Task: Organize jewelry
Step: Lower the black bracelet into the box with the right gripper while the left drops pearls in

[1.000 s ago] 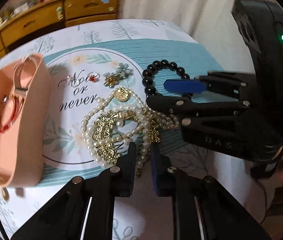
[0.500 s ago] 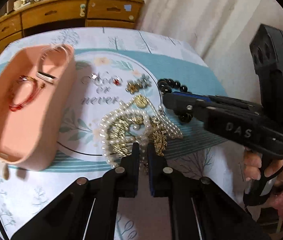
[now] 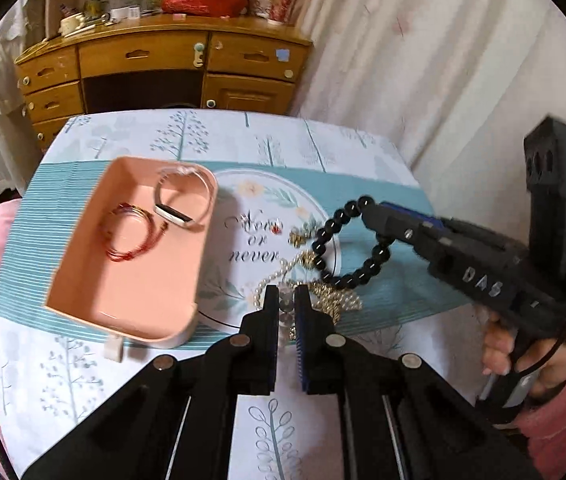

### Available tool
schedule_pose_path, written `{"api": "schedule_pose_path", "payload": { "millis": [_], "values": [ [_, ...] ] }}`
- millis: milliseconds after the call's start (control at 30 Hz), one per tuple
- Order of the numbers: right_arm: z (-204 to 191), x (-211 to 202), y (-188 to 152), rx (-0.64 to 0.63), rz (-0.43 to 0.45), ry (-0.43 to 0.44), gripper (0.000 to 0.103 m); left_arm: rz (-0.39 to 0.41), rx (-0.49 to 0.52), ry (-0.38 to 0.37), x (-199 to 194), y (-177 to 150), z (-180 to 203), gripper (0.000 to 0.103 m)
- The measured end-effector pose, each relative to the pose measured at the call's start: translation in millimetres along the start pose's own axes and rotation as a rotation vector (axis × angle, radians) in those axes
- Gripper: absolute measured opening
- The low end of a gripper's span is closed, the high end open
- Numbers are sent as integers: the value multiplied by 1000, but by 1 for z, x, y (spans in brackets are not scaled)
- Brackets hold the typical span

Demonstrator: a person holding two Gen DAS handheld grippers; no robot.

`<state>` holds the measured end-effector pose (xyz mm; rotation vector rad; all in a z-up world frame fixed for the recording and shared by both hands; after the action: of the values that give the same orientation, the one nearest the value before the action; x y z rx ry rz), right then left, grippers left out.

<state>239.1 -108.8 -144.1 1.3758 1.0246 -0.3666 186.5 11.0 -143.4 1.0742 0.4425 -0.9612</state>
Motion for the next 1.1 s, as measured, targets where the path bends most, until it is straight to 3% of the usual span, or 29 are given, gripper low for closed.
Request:
{"api": "schedule_pose_path", "payload": {
  "millis": [167,333,500,733,900,967,1000,1033,1100],
  "values": [
    [-22,-17,22,-3,54,26,15,49,-25,-18,-35,18,-8,5],
    [-47,-27,43,-6,104,55,15,90,-148,-81,-69,38,-33,5],
    [-68,-32,60,10,133,96,15,151,-137,-13,-97,57,-59,5],
    [-104,-19,69,43,134,155,15,147,-145,21,-91,66,-97,5],
    [-127,11,53,57,56,149,15,77,-213,29,-59,59,-127,6],
    [-136,32,40,57,-18,138,15,61,-244,76,-50,54,-139,23],
    [-138,42,33,69,-66,131,16,51,-258,109,-46,51,-144,44],
    [-138,50,27,79,-107,110,18,49,-264,130,-45,49,-148,59],
    [-137,54,18,86,-134,87,20,51,-254,144,-45,47,-151,62]
  ]
}}
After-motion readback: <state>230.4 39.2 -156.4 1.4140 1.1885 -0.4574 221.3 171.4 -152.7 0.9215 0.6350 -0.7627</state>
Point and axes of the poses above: each gripper's, at about its wrist camera, not at the fingertips, and x roughly the way its jaws point, z to its right, y to its top, the point moved 5 cm from there along x, roughly the way its jaws point, and after that the axes turned 11 degrees about -y, right-handed, at the moved point
